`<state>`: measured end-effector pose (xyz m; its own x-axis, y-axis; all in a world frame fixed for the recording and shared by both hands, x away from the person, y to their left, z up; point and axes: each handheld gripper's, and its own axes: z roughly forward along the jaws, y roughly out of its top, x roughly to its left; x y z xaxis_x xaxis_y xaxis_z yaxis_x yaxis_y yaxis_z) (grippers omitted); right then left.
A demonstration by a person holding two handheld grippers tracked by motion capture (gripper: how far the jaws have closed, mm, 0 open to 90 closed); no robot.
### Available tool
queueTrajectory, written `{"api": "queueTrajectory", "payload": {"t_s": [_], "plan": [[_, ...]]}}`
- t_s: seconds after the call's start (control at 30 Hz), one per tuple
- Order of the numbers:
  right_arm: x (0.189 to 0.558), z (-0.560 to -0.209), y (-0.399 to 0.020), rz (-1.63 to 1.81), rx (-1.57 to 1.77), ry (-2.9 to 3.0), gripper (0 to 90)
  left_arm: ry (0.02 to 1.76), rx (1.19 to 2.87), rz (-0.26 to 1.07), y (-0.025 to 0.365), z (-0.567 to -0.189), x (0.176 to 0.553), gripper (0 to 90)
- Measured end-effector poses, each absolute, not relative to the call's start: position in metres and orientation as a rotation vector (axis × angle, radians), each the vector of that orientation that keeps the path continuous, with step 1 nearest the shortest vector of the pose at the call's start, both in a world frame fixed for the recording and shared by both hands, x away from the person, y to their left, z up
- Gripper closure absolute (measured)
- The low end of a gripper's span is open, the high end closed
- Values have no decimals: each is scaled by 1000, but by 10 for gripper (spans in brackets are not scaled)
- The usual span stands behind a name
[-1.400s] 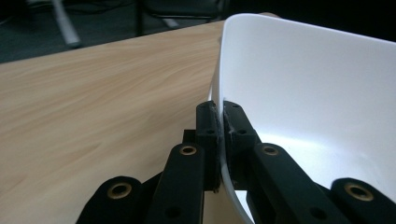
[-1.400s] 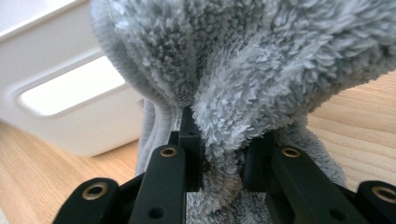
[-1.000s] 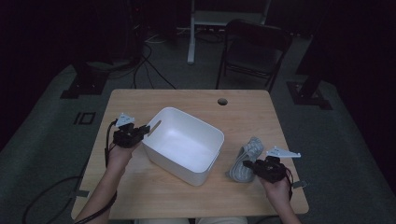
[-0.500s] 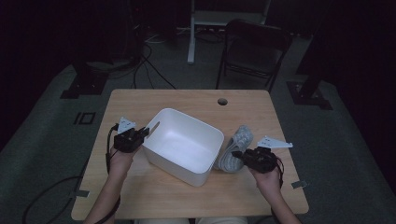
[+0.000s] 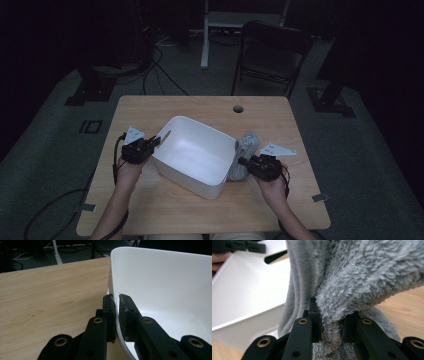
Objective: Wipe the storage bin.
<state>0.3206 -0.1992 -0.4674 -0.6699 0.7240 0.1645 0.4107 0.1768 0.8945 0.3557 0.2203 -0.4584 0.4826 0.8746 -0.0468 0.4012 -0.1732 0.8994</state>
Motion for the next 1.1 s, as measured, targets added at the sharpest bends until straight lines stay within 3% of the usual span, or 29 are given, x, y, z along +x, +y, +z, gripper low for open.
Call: {"api": "queueTrajectory", "payload": {"t_s": [0.77, 1.1], "plan": [[349, -537, -190, 1280, 1301, 2340, 754, 1093, 1753, 633, 218, -460, 356, 835], [323, -500, -202, 1380, 1186, 2297, 752, 1128, 1739, 655, 215, -460, 353, 839]]}}
